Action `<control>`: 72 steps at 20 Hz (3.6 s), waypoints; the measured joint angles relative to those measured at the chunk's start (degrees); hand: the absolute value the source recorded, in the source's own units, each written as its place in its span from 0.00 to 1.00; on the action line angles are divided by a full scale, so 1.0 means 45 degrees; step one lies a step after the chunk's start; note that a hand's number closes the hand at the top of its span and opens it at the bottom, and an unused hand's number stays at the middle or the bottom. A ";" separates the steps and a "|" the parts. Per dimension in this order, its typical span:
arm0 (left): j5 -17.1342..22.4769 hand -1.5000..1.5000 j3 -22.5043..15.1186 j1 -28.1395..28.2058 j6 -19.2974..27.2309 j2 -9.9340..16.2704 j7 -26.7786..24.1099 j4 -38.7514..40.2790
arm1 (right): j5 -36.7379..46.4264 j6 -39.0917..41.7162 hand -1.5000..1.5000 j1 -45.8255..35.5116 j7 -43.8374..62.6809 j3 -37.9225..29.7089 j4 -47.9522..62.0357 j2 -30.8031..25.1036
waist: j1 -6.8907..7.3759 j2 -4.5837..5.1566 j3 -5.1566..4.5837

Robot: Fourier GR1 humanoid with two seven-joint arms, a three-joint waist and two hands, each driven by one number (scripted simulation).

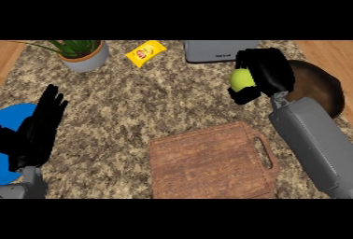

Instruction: Pick the pear from the cutting board and place it in the pan

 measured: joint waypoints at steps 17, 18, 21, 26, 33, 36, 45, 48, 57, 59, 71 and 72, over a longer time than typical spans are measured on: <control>-0.0356 0.50 -0.0443 -0.0850 -0.0376 -0.0527 0.0005 0.0248 | -0.2172 0.0501 1.00 0.3868 -0.0445 -0.5423 -0.3998 -0.3116 | 0.1113 0.0477 0.0036; -0.0339 0.50 -0.0374 -0.0959 -0.0395 -0.0467 0.0145 0.0256 | -0.2249 0.0240 1.00 0.3809 -0.0893 -0.5709 -0.3401 -0.3177 | 0.1153 0.0489 0.0034; -0.0381 0.50 -0.0391 -0.1149 -0.0470 -0.0532 0.0168 0.0360 | -0.2525 -0.0511 1.00 0.3525 -0.2362 -0.6533 -0.1419 -0.3408 | 0.1242 0.0520 0.0039; -0.0459 0.50 -0.0414 -0.1116 -0.0559 -0.0608 0.0133 0.0207 | -0.2928 -0.1478 1.00 0.2558 -0.5148 -0.7438 0.2409 -0.3813 | 0.1411 0.0561 0.0046; -0.0609 0.50 -0.0471 -0.1555 -0.0634 -0.0745 0.0072 0.0606 | -0.2873 -0.2593 1.00 0.0986 -0.8375 -0.7789 0.7198 -0.3738 | 0.1639 0.0663 0.0062; -0.0551 0.50 -0.0455 -0.1600 -0.0769 -0.0793 -0.0027 0.0712 | -0.2570 -0.3314 1.00 0.0474 -0.9107 -0.7874 0.8930 -0.3755 | 0.1716 0.0694 0.0070; -0.0545 0.50 -0.0392 -0.2084 -0.0816 -0.0840 0.0037 0.0952 | -0.2501 -0.2766 0.00 -0.0512 -0.8406 -0.8358 1.2189 -0.3853 | 0.1903 0.0801 0.0097; -0.0592 0.50 -0.0468 -0.1910 -0.0830 -0.0890 0.0031 0.0805 | -0.2741 -0.2518 0.00 -0.0416 -0.8987 -0.8636 1.2689 -0.3890 | 0.1912 0.0796 0.0104; -0.0520 0.50 -0.0249 -0.1671 -0.0907 -0.0726 0.0141 0.0627 | -0.5459 -0.0308 0.00 -0.0145 -1.1434 -1.1228 1.3088 -0.4862 | 0.1670 0.0723 0.0117; -0.0552 0.50 -0.0286 -0.1576 -0.0874 -0.0776 0.0144 0.0567 | -0.6080 0.0633 0.00 -0.0055 -1.1598 -1.1814 1.3299 -0.5266 | 0.1633 0.0716 0.0121; -0.0662 0.50 -0.0241 -0.1324 -0.0642 -0.0871 0.0322 0.0143 | -0.8172 0.5816 0.00 0.2630 -1.3167 -1.3627 1.3687 -0.7483 | 0.1355 0.0651 0.0141; -0.0628 0.50 -0.0187 -0.1279 -0.0718 -0.0858 0.0188 0.0280 | -0.8233 0.5852 0.00 0.2853 -1.3216 -1.3659 1.3616 -0.7481 | 0.1350 0.0655 0.0138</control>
